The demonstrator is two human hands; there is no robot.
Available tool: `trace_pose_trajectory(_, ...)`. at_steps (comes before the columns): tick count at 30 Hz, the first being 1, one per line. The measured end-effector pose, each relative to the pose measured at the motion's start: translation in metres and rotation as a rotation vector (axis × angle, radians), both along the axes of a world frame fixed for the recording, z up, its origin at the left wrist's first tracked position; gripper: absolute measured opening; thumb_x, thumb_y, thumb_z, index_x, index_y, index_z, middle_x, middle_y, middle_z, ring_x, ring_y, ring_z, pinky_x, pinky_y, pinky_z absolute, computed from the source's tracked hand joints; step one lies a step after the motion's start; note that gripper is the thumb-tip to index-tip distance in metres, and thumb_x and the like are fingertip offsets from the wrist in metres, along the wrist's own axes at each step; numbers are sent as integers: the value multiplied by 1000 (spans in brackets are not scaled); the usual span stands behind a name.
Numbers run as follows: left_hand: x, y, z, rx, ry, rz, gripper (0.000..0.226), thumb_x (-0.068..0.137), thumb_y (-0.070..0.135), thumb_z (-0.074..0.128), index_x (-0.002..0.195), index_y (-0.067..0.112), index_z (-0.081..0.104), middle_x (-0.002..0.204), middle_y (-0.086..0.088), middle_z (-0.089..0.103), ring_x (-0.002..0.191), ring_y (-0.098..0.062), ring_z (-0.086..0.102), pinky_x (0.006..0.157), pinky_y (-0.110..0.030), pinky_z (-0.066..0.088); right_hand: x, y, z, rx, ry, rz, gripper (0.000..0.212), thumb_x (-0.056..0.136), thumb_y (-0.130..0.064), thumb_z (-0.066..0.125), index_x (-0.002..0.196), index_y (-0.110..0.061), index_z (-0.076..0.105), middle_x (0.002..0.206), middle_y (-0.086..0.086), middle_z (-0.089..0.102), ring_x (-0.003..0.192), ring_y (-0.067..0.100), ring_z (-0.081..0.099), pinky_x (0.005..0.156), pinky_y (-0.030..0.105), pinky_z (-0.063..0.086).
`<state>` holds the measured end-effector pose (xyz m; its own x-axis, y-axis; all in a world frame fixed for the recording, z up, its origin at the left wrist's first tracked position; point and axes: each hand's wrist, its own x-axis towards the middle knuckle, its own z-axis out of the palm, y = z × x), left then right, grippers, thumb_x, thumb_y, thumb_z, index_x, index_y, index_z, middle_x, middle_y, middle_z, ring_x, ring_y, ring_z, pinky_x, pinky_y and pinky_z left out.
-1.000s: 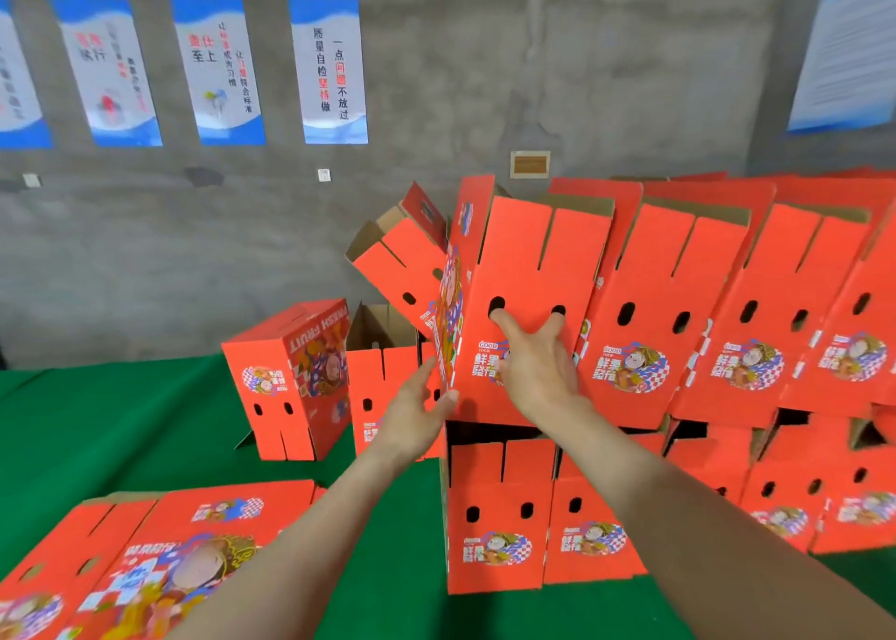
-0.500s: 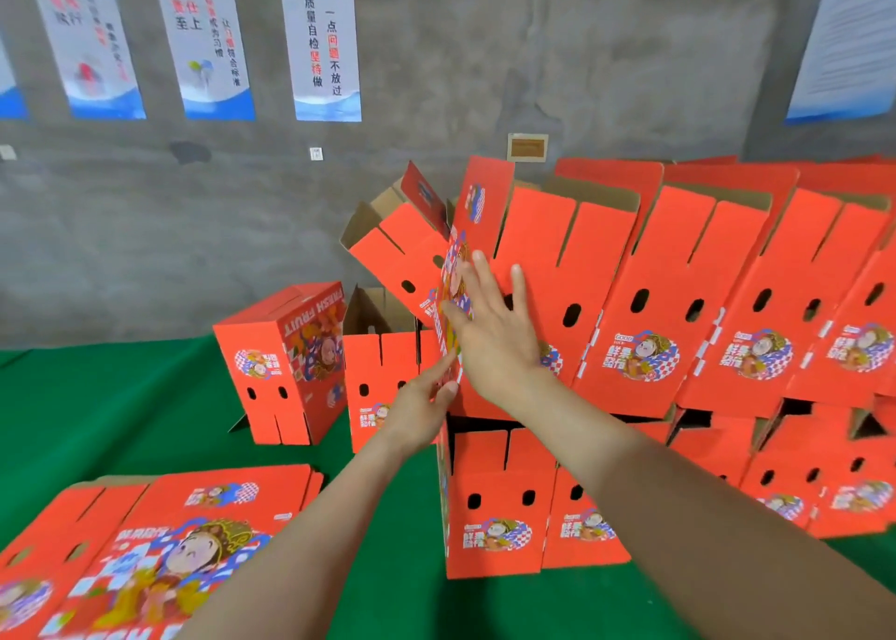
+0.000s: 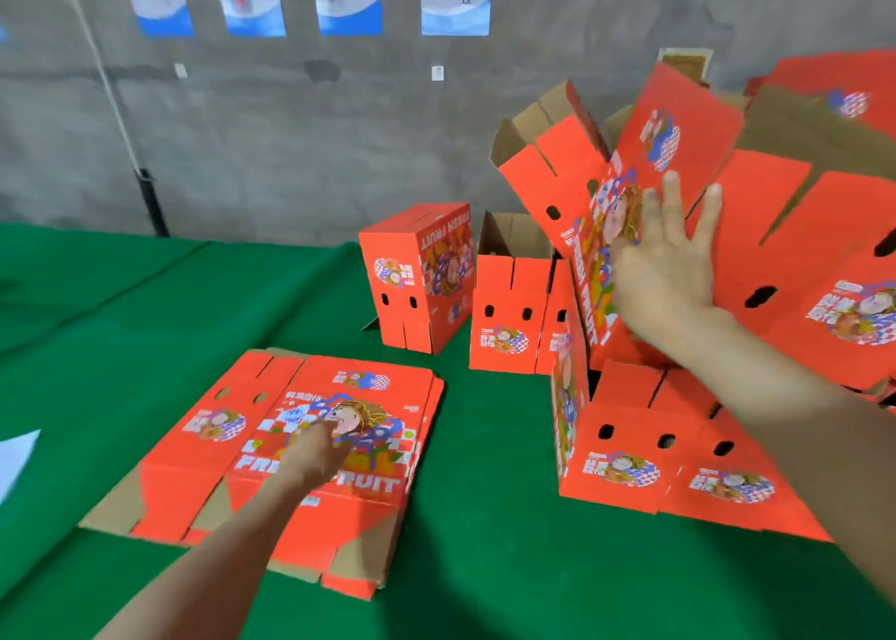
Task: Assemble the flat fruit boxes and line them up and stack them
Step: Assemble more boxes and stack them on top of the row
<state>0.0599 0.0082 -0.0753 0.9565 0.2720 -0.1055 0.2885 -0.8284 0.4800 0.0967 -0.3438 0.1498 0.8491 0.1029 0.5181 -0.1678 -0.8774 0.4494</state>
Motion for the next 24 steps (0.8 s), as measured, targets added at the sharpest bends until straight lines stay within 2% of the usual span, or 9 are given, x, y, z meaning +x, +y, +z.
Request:
trace_pose_trajectory(2,-11,24,-16,124,87,-49,33,94,28,52,121,12,61,121,-16,63,113,-27,59,88,-31,44,-2,4,-1,24,-25,24,52,85,-17,49,136,-7,49,154,28,16,144,42,-7,111,64,-6)
trace_pose_trajectory(4,-16,40,-34,220,165,-80,50,94,36,53,140,21,43,139,-13,48,128,-24,47,100,-29,39,-5,11,0,67,-65,117,36,87,-12,51,120,-1,59,152,32,18,145,43,-5,111,63,-8)
trace_pose_trajectory(6,-18,48,-46,244,251,-78,71,90,44,58,148,20,26,149,-10,33,138,-24,32,110,-36,33,-7,24,2,108,-101,214,27,86,-8,53,109,4,62,150,34,20,144,44,-1,110,64,-10)
trace_pose_trajectory(9,-17,45,-59,289,294,-107,77,87,49,59,147,15,25,155,-7,20,143,-24,21,113,-43,30,-4,45,7,150,-131,213,30,84,-6,54,113,0,61,151,32,20,144,45,-1,107,66,-10)
trace_pose_trajectory(13,-14,46,-76,279,218,-146,72,86,48,58,143,13,31,155,-7,22,143,-24,21,114,-36,28,1,49,16,211,-164,136,31,87,-10,51,115,-7,62,153,27,22,143,46,-2,106,67,-11)
trace_pose_trajectory(18,-7,40,-83,321,119,-287,84,84,57,47,151,19,13,161,2,2,148,-17,3,117,-36,21,-6,38,21,215,-133,125,34,89,-12,52,121,-6,58,156,25,14,144,43,-7,106,66,-16)
trace_pose_trajectory(21,-5,18,-80,293,247,-299,114,70,78,51,152,19,0,160,-3,-13,147,-22,-9,118,-51,13,-11,30,24,214,-150,149,35,85,-6,53,120,-4,56,156,27,7,144,43,-12,103,64,-21)
trace_pose_trajectory(22,-4,11,-79,318,317,-287,122,67,81,54,152,18,-6,158,-5,-18,146,-26,-14,115,-57,10,-12,28,25,203,-140,154,34,84,-4,52,118,-4,55,156,27,4,143,43,-13,103,63,-23)
trace_pose_trajectory(24,4,0,-84,355,413,-231,124,69,78,56,151,15,-13,156,-11,-24,144,-34,-20,113,-65,7,-13,24,25,183,-102,157,30,82,-3,55,112,-5,56,156,28,1,143,42,-15,105,63,-20)
